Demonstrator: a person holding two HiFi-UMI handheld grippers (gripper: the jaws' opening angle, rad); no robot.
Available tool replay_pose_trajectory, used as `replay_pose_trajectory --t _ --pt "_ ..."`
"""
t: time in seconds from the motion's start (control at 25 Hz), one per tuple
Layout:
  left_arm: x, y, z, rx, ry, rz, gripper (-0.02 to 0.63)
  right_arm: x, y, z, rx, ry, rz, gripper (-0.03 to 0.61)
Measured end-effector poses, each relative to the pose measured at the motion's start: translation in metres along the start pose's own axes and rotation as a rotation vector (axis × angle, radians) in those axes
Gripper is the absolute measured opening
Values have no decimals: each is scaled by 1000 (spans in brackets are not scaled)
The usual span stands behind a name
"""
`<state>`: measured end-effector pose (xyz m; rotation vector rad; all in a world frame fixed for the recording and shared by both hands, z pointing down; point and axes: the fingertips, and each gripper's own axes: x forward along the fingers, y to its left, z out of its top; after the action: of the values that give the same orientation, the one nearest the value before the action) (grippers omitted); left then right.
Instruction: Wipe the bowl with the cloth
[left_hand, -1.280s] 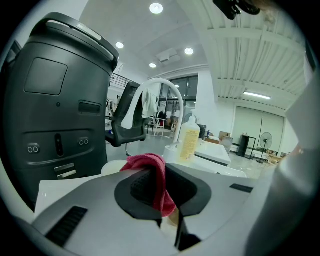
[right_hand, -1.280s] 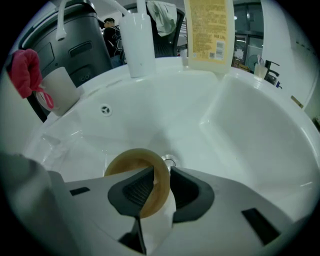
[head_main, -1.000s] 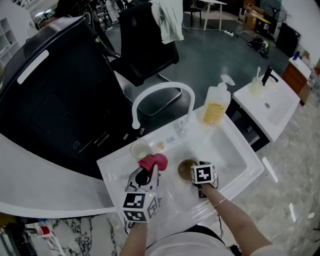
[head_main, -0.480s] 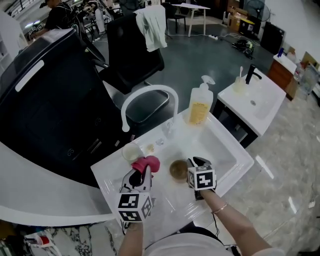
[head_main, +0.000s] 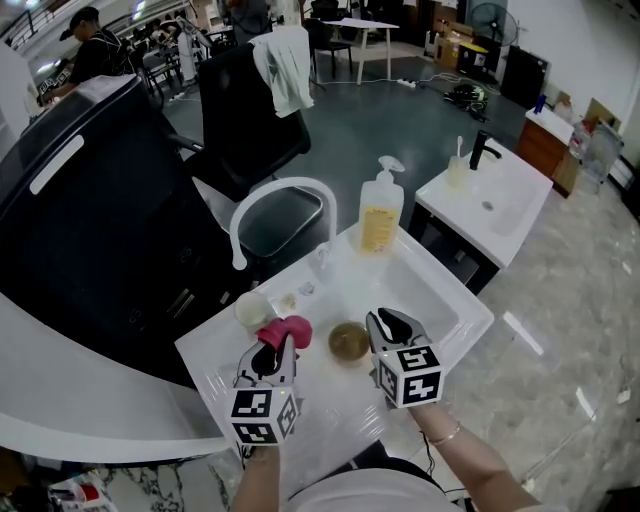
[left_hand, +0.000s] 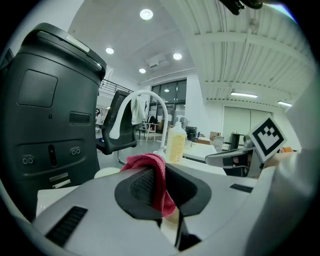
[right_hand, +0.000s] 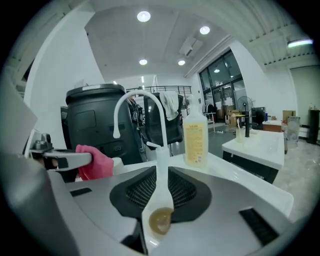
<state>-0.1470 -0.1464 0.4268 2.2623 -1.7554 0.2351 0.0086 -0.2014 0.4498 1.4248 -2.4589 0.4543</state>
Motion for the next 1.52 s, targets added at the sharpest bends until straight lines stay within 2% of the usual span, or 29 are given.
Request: replay_pose_trajectory --t 0.2,0.56,0.88,1.52 --pt "-6 -6 1 19 -5 -14 47 -33 8 20 -3 -88 -1 77" --pt "-17 -18 3 61 -18 -33 47 -75 13 24 -16 -168 -1 6" --pt "-29 -24 5 83 -27 -45 47 -94 22 22 -16 -187 6 5" --pt "-49 -25 8 64 -51 -70 47 -110 42 23 -16 -187 25 5"
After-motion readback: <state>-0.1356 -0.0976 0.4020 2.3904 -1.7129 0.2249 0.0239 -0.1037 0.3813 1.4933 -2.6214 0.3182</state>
